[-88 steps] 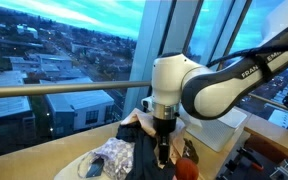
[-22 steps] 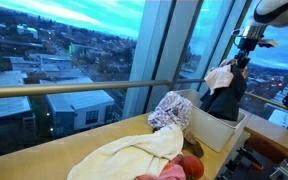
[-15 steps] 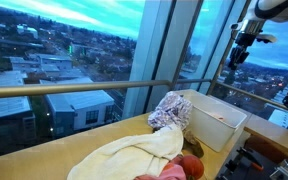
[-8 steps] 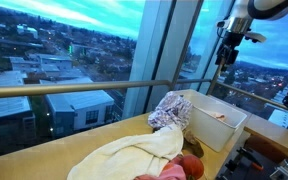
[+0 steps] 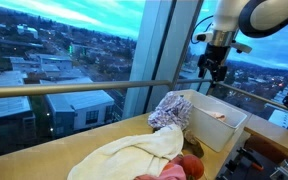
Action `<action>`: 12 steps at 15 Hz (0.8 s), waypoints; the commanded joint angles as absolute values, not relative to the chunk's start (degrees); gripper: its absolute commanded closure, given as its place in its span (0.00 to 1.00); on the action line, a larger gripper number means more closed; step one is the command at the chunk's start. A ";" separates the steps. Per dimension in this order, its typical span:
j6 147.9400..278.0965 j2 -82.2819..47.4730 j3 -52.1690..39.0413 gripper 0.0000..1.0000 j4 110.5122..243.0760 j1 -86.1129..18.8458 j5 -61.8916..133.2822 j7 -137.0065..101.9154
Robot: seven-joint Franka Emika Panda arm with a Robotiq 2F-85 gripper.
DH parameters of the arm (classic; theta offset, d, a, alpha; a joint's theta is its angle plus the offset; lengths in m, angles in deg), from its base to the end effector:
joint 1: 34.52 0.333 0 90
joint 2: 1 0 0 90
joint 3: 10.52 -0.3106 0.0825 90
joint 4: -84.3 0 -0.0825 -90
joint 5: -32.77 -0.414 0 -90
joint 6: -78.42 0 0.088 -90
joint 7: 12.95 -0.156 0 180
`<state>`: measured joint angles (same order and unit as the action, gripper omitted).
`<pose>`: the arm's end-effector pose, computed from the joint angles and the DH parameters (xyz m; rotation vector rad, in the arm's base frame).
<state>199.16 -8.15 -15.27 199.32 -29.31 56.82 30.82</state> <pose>0.6003 0.0682 0.3286 2.3525 1.5386 -0.1747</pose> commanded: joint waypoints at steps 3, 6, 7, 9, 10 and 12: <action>202.38 -13.48 -16.58 0.00 201.58 -27.38 67.87 32.82; 203.99 -18.50 -16.48 0.00 199.96 -26.89 73.60 32.66; 204.38 -20.20 -16.43 0.00 199.08 -26.85 75.23 32.55; 205.23 -23.70 -16.41 0.00 196.87 -26.90 77.70 32.58; 205.51 -25.36 -16.42 0.00 195.65 -26.88 78.63 32.47; 205.81 -28.18 -16.49 0.00 193.60 -26.73 80.31 32.41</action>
<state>205.08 -23.78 -16.48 197.87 -26.98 77.48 31.69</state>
